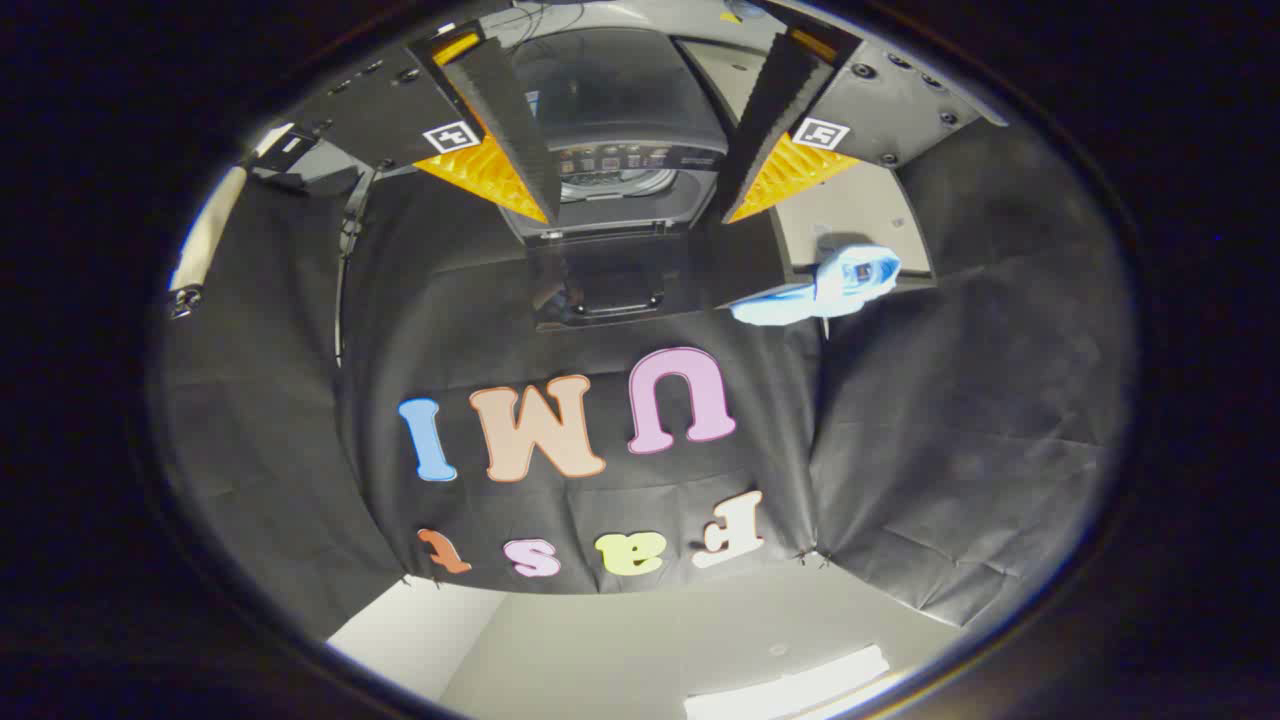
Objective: Put the clothes into the washing machine and then close the washing machine lid.
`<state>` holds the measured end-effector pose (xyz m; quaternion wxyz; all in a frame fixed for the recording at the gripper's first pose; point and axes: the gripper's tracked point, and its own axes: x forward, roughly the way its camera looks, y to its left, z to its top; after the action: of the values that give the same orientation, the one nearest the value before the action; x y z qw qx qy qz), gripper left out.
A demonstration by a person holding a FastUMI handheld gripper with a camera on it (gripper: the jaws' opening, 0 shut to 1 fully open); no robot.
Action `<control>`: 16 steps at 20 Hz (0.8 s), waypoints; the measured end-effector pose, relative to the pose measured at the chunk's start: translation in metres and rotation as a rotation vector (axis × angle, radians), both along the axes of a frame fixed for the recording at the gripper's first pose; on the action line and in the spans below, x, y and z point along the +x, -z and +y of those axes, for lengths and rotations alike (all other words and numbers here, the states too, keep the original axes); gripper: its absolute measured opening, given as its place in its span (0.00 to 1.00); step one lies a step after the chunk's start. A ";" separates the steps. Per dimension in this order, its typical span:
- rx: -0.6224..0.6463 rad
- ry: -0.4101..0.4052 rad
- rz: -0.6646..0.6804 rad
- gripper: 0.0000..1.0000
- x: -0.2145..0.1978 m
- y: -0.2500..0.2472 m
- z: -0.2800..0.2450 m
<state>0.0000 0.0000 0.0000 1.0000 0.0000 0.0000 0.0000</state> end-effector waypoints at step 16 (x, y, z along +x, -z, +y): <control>-0.121 -0.009 0.033 0.98 0.092 -0.036 0.053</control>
<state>0.0922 0.0526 0.0365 0.9980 -0.0606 0.0163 0.0047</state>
